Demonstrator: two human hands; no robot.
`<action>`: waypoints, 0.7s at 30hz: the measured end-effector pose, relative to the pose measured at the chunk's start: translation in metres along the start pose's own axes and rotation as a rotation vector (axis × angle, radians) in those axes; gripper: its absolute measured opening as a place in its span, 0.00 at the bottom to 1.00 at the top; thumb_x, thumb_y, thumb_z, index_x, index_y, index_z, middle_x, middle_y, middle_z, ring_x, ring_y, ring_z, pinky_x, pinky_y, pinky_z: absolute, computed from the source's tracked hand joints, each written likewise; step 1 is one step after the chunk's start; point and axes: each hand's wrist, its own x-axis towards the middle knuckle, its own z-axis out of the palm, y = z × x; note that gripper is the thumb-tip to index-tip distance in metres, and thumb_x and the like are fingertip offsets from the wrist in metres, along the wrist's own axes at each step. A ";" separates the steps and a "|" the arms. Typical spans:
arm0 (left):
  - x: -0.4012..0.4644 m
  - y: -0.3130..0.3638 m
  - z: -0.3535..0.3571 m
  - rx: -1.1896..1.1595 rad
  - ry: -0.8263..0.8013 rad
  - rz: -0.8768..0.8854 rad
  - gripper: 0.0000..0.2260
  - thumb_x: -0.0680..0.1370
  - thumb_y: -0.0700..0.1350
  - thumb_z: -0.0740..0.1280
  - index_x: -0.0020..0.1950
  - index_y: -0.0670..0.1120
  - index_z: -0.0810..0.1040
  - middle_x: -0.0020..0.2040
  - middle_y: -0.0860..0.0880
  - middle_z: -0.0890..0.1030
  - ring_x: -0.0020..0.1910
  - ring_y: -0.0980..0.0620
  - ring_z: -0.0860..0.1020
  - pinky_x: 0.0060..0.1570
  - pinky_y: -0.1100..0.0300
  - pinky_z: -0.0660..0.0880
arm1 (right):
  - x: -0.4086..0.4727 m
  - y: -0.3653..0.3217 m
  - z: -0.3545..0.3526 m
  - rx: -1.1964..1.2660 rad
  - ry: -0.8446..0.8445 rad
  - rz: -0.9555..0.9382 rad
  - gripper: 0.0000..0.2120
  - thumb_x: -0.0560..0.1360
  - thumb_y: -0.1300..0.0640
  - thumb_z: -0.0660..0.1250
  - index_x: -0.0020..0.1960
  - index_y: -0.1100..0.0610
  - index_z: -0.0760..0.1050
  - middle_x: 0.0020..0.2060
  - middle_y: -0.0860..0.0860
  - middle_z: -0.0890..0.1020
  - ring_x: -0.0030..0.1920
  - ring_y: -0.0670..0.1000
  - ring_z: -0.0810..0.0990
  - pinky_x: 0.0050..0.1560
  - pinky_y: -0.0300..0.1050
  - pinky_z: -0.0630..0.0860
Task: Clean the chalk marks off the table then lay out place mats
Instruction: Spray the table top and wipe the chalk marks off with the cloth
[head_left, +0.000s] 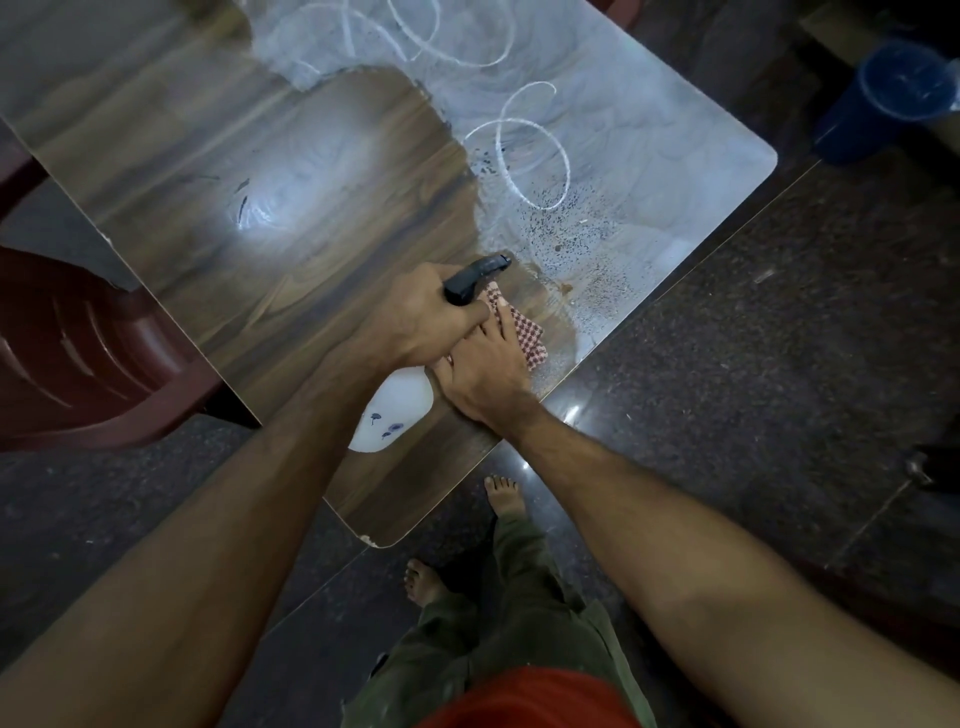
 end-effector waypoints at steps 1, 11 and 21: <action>0.001 -0.001 -0.002 -0.020 0.024 -0.012 0.07 0.77 0.44 0.68 0.47 0.40 0.80 0.35 0.49 0.80 0.32 0.54 0.75 0.37 0.57 0.71 | 0.000 0.000 0.001 0.010 0.023 -0.003 0.23 0.80 0.46 0.60 0.68 0.58 0.75 0.69 0.59 0.74 0.74 0.60 0.65 0.77 0.60 0.54; 0.006 -0.008 -0.020 -0.164 0.199 -0.157 0.08 0.76 0.43 0.68 0.38 0.44 0.76 0.32 0.43 0.77 0.27 0.49 0.71 0.36 0.52 0.70 | 0.002 0.004 0.003 -0.072 -0.082 -0.012 0.30 0.81 0.41 0.55 0.79 0.51 0.58 0.80 0.54 0.56 0.79 0.58 0.52 0.77 0.60 0.50; 0.016 -0.008 -0.031 -0.291 0.315 -0.205 0.05 0.78 0.43 0.67 0.45 0.42 0.78 0.41 0.40 0.82 0.22 0.52 0.71 0.31 0.57 0.70 | 0.004 0.008 0.003 -0.058 -0.164 -0.013 0.30 0.82 0.42 0.52 0.81 0.50 0.53 0.81 0.53 0.51 0.80 0.57 0.48 0.78 0.57 0.44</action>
